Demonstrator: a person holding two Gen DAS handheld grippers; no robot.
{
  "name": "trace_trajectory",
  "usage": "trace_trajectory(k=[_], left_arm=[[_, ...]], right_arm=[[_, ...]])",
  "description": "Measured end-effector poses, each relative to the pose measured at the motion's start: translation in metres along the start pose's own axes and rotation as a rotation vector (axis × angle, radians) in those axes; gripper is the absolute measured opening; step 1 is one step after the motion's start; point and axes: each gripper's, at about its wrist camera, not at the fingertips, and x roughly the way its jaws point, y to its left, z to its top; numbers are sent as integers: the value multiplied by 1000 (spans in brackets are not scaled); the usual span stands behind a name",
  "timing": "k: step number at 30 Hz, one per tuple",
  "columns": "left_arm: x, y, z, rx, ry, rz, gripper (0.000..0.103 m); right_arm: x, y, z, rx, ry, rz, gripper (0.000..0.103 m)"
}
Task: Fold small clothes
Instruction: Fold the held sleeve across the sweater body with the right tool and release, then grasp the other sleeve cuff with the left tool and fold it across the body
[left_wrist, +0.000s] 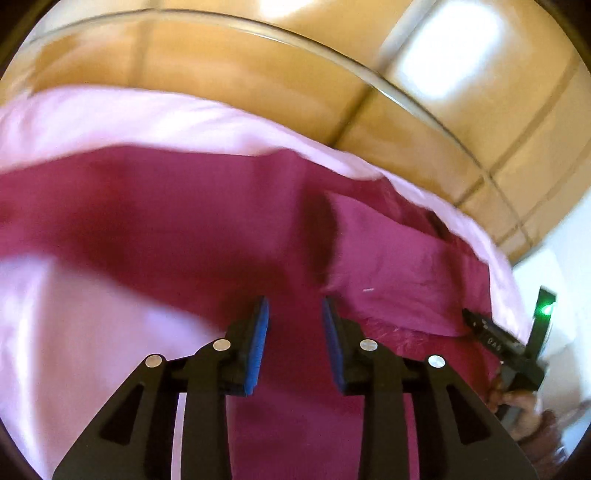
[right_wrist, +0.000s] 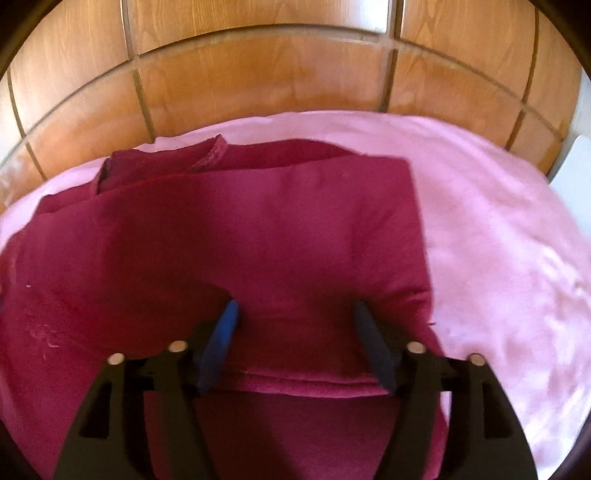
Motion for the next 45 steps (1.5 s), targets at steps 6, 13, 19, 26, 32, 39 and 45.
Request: trace_trajectory(k=[6, 13, 19, 26, 32, 39, 45], left_arm=[[-84, 116, -19, -252, -149, 65, 47], [-141, 233, -21, -527, -263, 167, 50], [-147, 280, -4, -643, -300, 156, 50], [-119, 306, 28, -684, -272, 243, 34], [-117, 282, 50, -607, -265, 284, 6], [-130, 173, 71, -363, -326, 86, 6], [-103, 60, 58, -194, -285, -98, 6]], right_arm=[[-53, 25, -32, -11, -69, 109, 87], [-53, 65, -77, -124, -25, 149, 90], [-36, 62, -79, -83, -11, 178, 94], [-41, 62, -80, -90, -17, 169, 95], [-42, 62, -79, -89, -18, 171, 96], [-41, 62, -78, -87, -19, 175, 96], [-42, 61, -78, -80, -22, 187, 96]])
